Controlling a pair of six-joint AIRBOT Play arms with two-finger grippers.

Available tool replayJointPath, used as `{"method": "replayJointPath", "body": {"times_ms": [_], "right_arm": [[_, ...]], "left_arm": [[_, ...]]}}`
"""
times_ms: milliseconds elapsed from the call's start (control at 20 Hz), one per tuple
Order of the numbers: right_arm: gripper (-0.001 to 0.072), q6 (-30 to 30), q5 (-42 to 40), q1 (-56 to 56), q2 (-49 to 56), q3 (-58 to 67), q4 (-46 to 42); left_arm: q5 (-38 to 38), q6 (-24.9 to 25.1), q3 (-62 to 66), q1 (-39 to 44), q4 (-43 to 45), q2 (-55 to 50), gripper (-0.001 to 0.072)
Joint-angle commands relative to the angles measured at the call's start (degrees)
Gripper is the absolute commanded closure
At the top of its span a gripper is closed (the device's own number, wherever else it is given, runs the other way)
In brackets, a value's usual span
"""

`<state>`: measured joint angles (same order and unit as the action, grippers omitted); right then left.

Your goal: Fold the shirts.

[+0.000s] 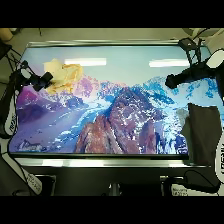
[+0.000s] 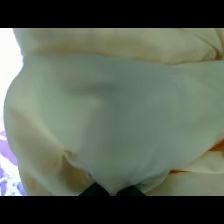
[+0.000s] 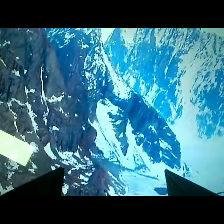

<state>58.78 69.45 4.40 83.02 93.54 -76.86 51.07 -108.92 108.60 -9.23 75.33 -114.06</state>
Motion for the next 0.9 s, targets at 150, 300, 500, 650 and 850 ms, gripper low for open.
{"method": "replayJointPath", "body": {"times_ms": [150,300,500,650,850], "right_arm": [[0.0049,-4.00,-6.08,0.02,-8.48,5.84,-2.51],[0.0050,-1.77,-5.51,0.02,-15.93,9.51,-3.26],[0.0050,0.11,2.67,0.02,-26.91,9.62,-3.32],[0.0050,0.22,12.02,0.02,-31.80,9.60,-4.98],[0.0050,1.05,26.88,0.02,-31.93,9.14,-8.63]], "left_arm": [[-2.03,26.62,3.37,8.79,-1.88,23.45,0.0684],[-2.01,28.41,3.34,16.37,-1.86,38.58,0.0684],[2.56,28.39,3.32,27.26,-1.86,49.33,0.0684],[10.23,28.35,1.44,34.03,-1.86,49.00,0.0684],[9.88,25.75,-14.10,41.62,-1.90,46.58,0.0684]]}}
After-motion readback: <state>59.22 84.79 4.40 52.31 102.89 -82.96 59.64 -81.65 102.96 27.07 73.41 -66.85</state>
